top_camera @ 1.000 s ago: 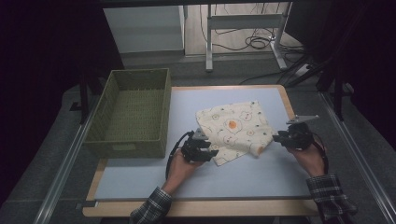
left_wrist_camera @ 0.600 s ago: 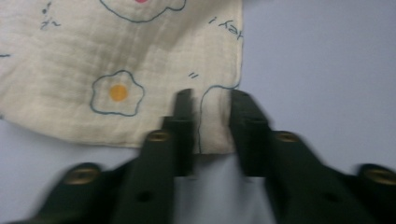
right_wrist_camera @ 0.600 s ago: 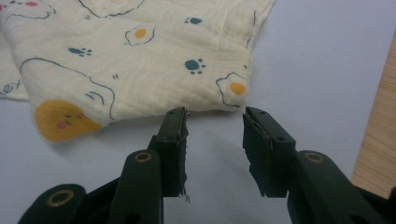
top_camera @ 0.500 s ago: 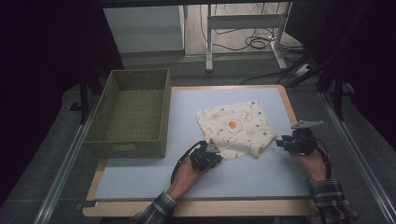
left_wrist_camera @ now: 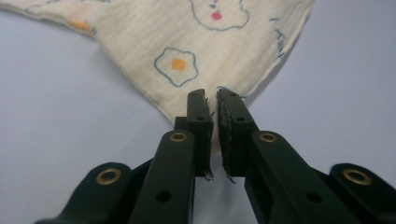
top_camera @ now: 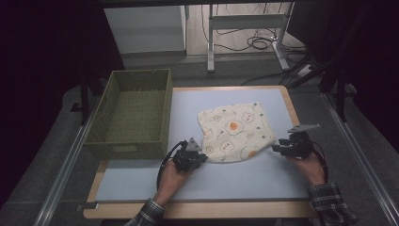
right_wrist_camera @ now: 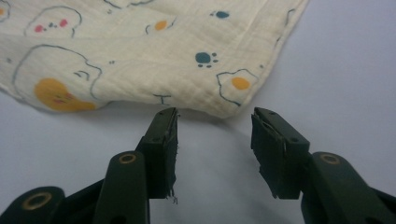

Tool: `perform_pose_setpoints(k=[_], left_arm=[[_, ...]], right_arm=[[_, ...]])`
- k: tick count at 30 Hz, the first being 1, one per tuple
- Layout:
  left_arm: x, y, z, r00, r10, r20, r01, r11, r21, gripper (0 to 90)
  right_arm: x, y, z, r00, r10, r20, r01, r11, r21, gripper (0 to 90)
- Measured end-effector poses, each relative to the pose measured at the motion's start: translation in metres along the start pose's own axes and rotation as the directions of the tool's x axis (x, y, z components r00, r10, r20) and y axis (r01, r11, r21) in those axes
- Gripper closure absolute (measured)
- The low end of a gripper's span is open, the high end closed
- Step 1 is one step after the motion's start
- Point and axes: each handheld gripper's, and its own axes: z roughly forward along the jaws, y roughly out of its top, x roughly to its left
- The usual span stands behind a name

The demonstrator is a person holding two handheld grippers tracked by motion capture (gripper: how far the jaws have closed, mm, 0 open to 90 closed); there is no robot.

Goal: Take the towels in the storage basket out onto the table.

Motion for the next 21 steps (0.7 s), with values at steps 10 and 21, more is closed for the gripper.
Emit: perform_pose_setpoints(k=[10, 21], left_arm=[[0.003, -0.003, 0.003, 0.9999, -0.01, 0.002, 0.01, 0.9996, -0.027, 83.7], [0.003, 0.001, -0.012, 0.9989, -0.041, 0.025, 0.042, 0.9969, -0.067, 75.4]], right_arm=[[0.004, 0.017, 0.003, 0.9965, 0.005, -0.084, -0.01, 0.999, -0.053, 88.7], [0.006, 0.062, -0.061, 0.9962, -0.05, 0.072, 0.055, 0.995, -0.079, 69.6]])
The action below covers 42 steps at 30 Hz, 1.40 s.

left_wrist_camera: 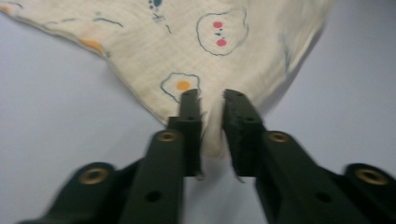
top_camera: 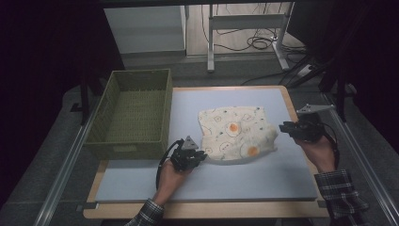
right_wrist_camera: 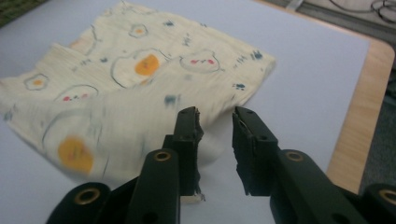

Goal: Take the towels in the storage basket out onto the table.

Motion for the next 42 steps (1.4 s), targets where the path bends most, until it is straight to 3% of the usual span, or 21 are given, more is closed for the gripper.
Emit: perform_pose_setpoints(k=[2, 4, 6, 13, 17, 21, 25, 28, 32, 36, 37, 40, 41, 42], left_arm=[[-0.001, -0.002, 0.0, 1.0, 0.0, -0.006, 0.0, 1.0, 0.002, 67.1], [-0.001, -0.002, 0.0, 1.0, -0.004, -0.008, 0.004, 1.0, -0.003, 65.6], [0.0, -0.003, -0.001, 0.9999, -0.007, -0.016, 0.007, 1.0, 0.004, 61.2], [0.001, -0.01, 0.003, 0.9998, -0.017, -0.006, 0.017, 0.9997, 0.017, 57.9], [0.001, -0.012, 0.008, 0.9999, -0.017, -0.001, 0.017, 0.9994, 0.031, 57.0], [0.0, -0.011, 0.01, 0.9999, -0.015, 0.002, 0.015, 0.9994, 0.03, 56.1], [0.0, -0.012, 0.01, 0.9999, -0.014, 0.008, 0.014, 0.9995, 0.029, 55.5], [0.0, -0.012, 0.01, 0.9998, -0.017, 0.011, 0.017, 0.9995, 0.026, 55.1], [-0.001, -0.012, 0.01, 0.9998, -0.016, 0.011, 0.015, 0.9996, 0.025, 54.5], [0.0, -0.014, 0.01, 0.9996, -0.023, 0.014, 0.023, 0.9996, 0.015, 54.4], [0.0, -0.014, 0.01, 0.9997, -0.021, 0.014, 0.021, 0.9997, 0.014, 54.4], [-0.001, -0.015, 0.009, 0.9997, -0.019, 0.013, 0.018, 0.9997, 0.013, 54.4], [0.0, -0.015, 0.009, 0.9997, -0.019, 0.014, 0.019, 0.9997, 0.014, 54.5], [0.0, -0.014, 0.009, 0.9996, -0.02, 0.018, 0.02, 0.9997, 0.016, 54.6]], right_arm=[[-0.006, -0.016, 0.01, 0.999, 0.041, -0.018, -0.041, 0.999, 0.03, 67.3], [-0.006, -0.021, 0.013, 0.9983, 0.051, -0.028, -0.05, 0.998, 0.037, 67.3], [-0.003, -0.04, 0.019, 0.9965, 0.064, -0.053, -0.061, 0.996, 0.06, 67.1], [-0.005, -0.077, 0.008, 0.9982, 0.057, -0.017, -0.055, 0.993, 0.101, 67.1], [-0.004, -0.092, 0.014, 0.9983, 0.056, -0.018, -0.053, 0.991, 0.126, 65.5], [-0.001, -0.09, 0.032, 0.9977, 0.056, -0.038, -0.052, 0.994, 0.1, 62.6], [0.013, -0.077, 0.041, 0.9919, 0.009, -0.127, 0.005, 0.994, 0.113, 64.6], [0.025, -0.065, 0.032, 0.9814, 0.008, -0.192, 0.006, 0.998, 0.069, 64.5], [0.037, -0.044, 0.003, 0.983, -0.046, -0.178, 0.047, 0.999, 0.004, 64.0], [0.036, -0.04, -0.007, 0.989, -0.074, -0.128, 0.078, 0.997, 0.027, 64.0], [0.03, -0.049, -0.005, 0.9913, -0.046, -0.123, 0.054, 0.997, 0.056, 64.0], [0.025, -0.061, -0.001, 0.9921, -0.016, -0.124, 0.025, 0.997, 0.072, 64.0], [0.021, -0.077, 0.006, 0.9911, 0.017, -0.132, -0.005, 0.996, 0.09, 60.3], [0.02, -0.081, 0.009, 0.9901, 0.031, -0.137, -0.018, 0.995, 0.094, 57.3]])
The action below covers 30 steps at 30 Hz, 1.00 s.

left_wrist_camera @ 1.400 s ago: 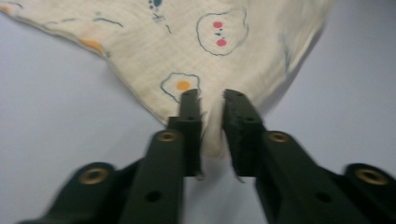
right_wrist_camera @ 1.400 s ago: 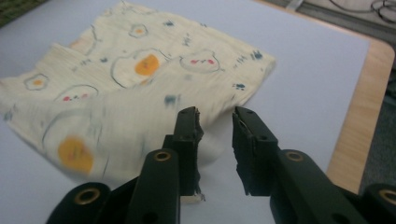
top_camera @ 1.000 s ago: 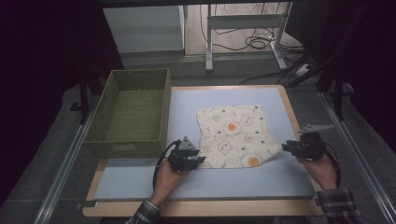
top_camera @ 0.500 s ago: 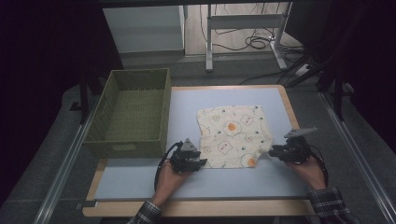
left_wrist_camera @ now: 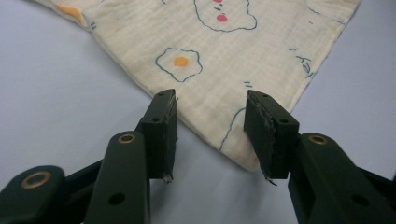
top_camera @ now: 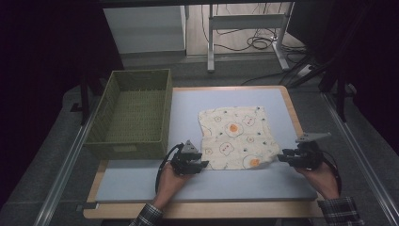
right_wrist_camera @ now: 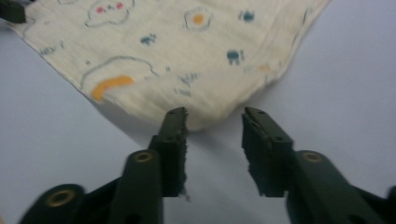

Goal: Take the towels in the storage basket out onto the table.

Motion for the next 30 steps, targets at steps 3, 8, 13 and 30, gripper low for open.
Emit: perform_pose_setpoints(k=[3, 8, 13, 30], left_arm=[[0.0, 0.0, 0.0, 1.0, 0.001, -0.002, -0.001, 1.0, -0.001, 54.6], [0.0, -0.001, 0.0, 1.0, -0.002, -0.001, 0.002, 1.0, -0.003, 54.5], [0.0, 0.0, 0.0, 1.0, -0.002, -0.002, 0.002, 1.0, -0.003, 54.5], [0.015, 0.047, 0.006, 0.9977, -0.017, -0.065, 0.014, 0.9991, -0.039, 52.9]], right_arm=[[-0.005, -0.011, 0.013, 0.9991, 0.033, -0.026, -0.033, 0.999, -0.003, 51.6], [-0.011, -0.012, 0.028, 0.9922, 0.037, -0.119, -0.042, 0.998, -0.04, 66.9], [0.002, 0.003, 0.01, 0.9883, -0.024, -0.15, 0.008, 0.994, -0.112, 82.7], [-0.016, 0.011, 0.007, 0.9997, 0.015, 0.02, -0.014, 0.999, -0.048, 66.4]])
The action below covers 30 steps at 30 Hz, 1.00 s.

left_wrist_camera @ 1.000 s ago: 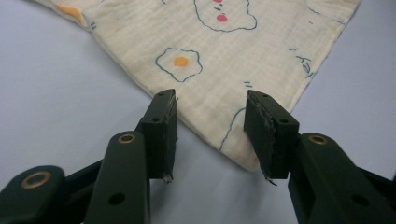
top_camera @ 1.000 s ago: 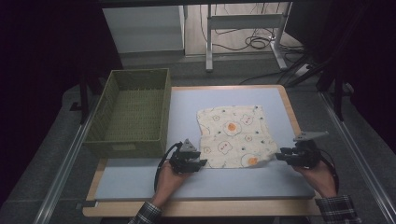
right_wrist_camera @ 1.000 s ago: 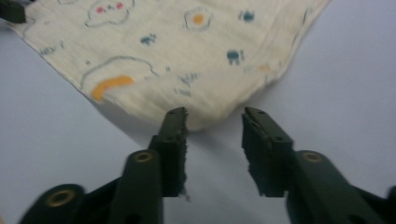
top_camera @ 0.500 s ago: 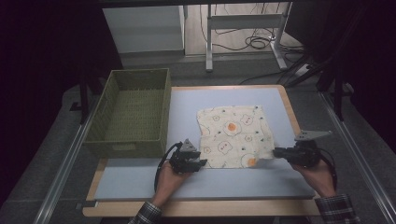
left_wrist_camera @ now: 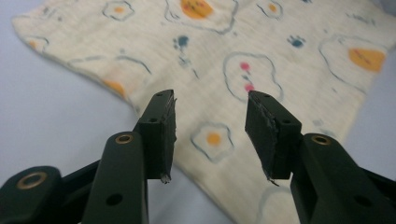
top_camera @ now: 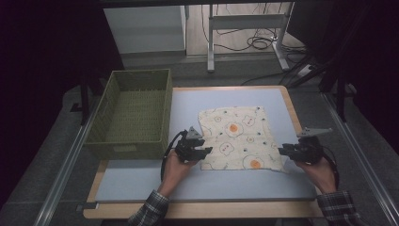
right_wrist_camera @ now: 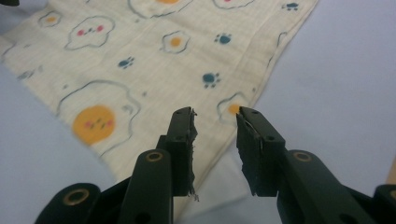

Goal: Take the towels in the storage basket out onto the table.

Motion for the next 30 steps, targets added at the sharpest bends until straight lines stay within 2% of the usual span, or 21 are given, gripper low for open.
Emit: perform_pose_setpoints(k=[2, 7, 9, 14, 18, 19, 21, 24, 25, 26, 27, 30], left_arm=[[0.01, 0.011, 0.011, 0.9995, -0.006, -0.031, 0.006, 1.0, 0.004, 52.1], [0.022, 0.021, 0.022, 0.9978, -0.033, -0.058, 0.033, 0.9994, 0.003, 50.4], [0.028, 0.027, 0.032, 0.996, -0.049, -0.074, 0.049, 0.9988, 0.0, 49.6], [0.038, 0.036, 0.046, 0.9942, -0.045, -0.098, 0.045, 0.999, -0.004, 46.2], [0.043, 0.04, 0.052, 0.9921, -0.044, -0.117, 0.044, 0.999, -0.008, 43.8], [0.048, 0.041, 0.055, 0.9899, -0.05, -0.133, 0.049, 0.9987, -0.01, 42.3], [0.053, 0.041, 0.057, 0.9877, -0.052, -0.147, 0.052, 0.9986, -0.009, 41.3], [0.058, 0.04, 0.057, 0.9843, -0.062, -0.165, 0.061, 0.9981, -0.014, 41.2], [0.065, 0.039, 0.058, 0.9809, -0.088, -0.174, 0.084, 0.996, -0.031, 41.3], [0.065, 0.039, 0.058, 0.9809, -0.088, -0.174, 0.084, 0.996, -0.031, 41.5], [0.07, 0.038, 0.061, 0.9766, -0.106, -0.187, 0.101, 0.9942, -0.038, 41.7], [0.077, 0.039, 0.067, 0.97, -0.113, -0.215, 0.108, 0.9935, -0.036, 42.5]], right_arm=[[-0.006, 0.009, 0.013, 1.0, -0.003, 0.008, 0.003, 1.0, 0.003, 66.4], [-0.012, 0.022, 0.027, 1.0, -0.005, 0.002, 0.005, 1.0, 0.01, 65.7], [-0.017, 0.032, 0.038, 0.9996, -0.007, 0.026, 0.007, 1.0, 0.003, 65.0], [-0.023, 0.043, 0.051, 0.9966, -0.044, 0.07, 0.045, 0.999, -0.02, 61.0], [-0.029, 0.05, 0.061, 0.9981, -0.027, 0.055, 0.028, 0.999, -0.017, 60.9], [-0.034, 0.053, 0.067, 0.9982, -0.013, 0.058, 0.014, 1.0, -0.016, 60.8], [-0.04, 0.056, 0.074, 0.9994, 0.013, 0.033, -0.013, 1.0, -0.015, 59.9], [-0.046, 0.059, 0.081, 0.9995, 0.02, 0.025, -0.02, 1.0, -0.016, 59.0], [-0.048, 0.063, 0.087, 0.9982, 0.0, 0.059, 0.001, 1.0, -0.007, 58.7], [-0.049, 0.064, 0.089, 0.9982, -0.002, 0.06, 0.003, 1.0, -0.012, 58.5], [-0.051, 0.066, 0.092, 0.9975, 0.004, 0.071, -0.003, 1.0, -0.015, 58.5], [-0.056, 0.071, 0.1, 0.9953, 0.032, 0.091, -0.031, 0.999, -0.012, 59.6]])
